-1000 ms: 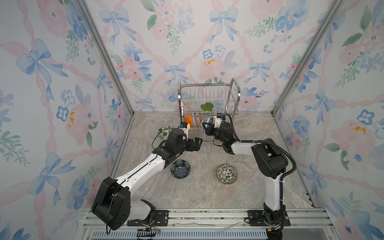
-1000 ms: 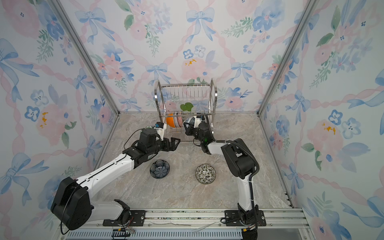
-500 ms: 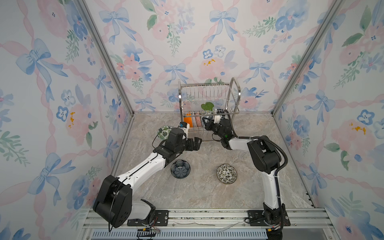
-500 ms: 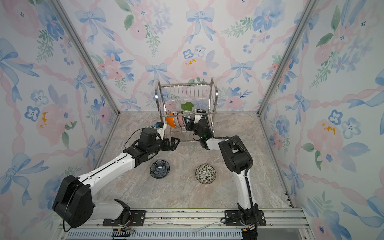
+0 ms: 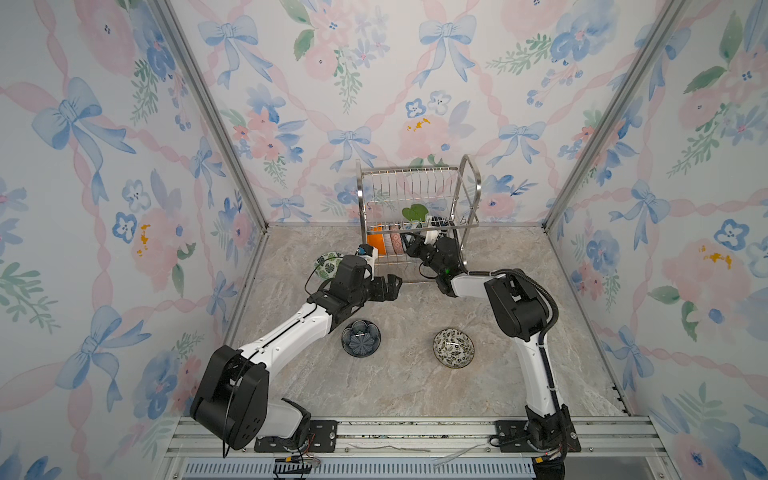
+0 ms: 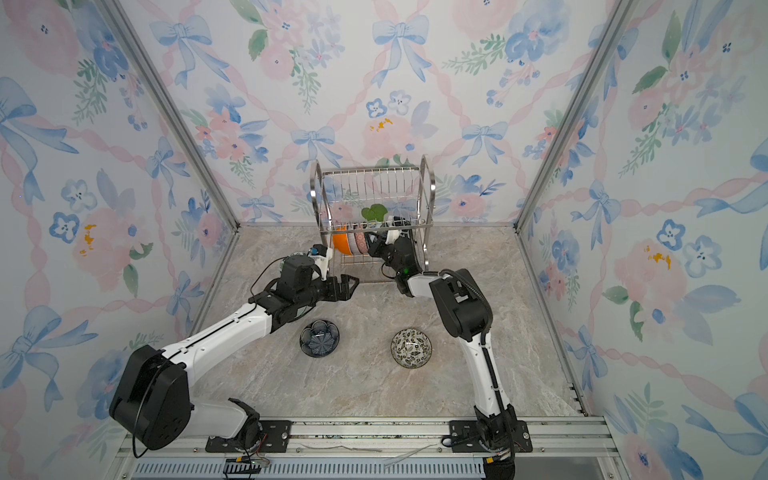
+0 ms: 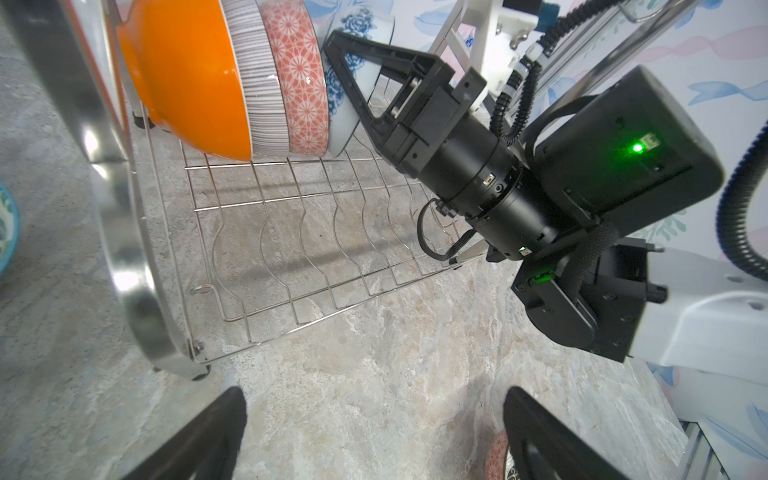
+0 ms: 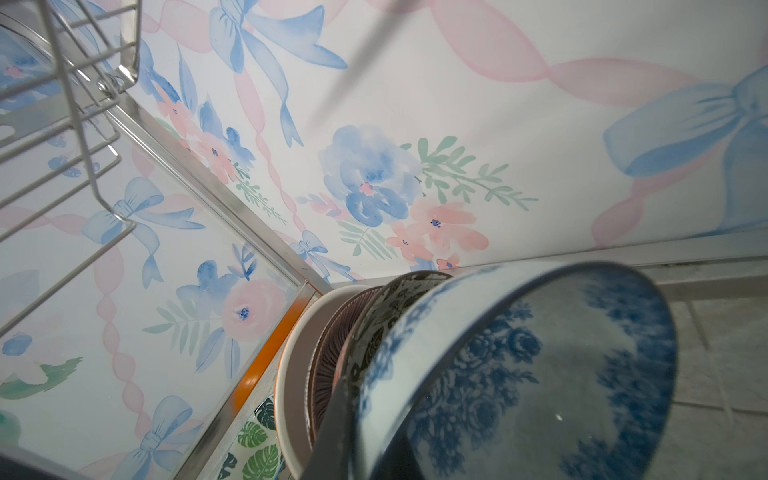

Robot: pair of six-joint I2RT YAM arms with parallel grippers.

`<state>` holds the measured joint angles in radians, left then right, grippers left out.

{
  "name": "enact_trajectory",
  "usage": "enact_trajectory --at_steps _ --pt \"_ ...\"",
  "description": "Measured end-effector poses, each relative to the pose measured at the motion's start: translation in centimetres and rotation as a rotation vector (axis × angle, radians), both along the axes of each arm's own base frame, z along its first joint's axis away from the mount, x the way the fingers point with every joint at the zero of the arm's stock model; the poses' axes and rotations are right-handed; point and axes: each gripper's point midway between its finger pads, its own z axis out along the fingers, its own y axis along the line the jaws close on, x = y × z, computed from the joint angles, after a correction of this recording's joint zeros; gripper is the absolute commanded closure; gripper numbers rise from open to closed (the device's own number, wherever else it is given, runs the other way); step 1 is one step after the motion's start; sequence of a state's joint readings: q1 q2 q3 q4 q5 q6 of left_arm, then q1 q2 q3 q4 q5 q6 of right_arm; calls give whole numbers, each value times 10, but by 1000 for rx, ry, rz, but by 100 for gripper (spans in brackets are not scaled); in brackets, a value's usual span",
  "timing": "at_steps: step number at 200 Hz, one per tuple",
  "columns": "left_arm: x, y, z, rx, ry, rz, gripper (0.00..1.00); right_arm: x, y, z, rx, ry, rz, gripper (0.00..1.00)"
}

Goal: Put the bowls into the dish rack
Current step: 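Lower the rose bowl upright into the slot beside the floral bowl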

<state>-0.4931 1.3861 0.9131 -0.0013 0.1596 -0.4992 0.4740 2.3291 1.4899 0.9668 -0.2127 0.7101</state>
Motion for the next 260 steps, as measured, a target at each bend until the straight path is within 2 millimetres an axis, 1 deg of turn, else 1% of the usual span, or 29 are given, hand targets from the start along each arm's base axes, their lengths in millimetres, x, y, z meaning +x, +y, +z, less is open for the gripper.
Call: enact_trajectory --at_steps 75,163,260 --pt "1 2 0 -6 4 -2 2 7 5 0 22 -10 7 100" --pt "1 1 0 -7 4 -4 2 8 7 -1 27 -24 16 98" --pt "1 1 0 -8 4 -5 2 5 10 -2 36 -58 43 98"
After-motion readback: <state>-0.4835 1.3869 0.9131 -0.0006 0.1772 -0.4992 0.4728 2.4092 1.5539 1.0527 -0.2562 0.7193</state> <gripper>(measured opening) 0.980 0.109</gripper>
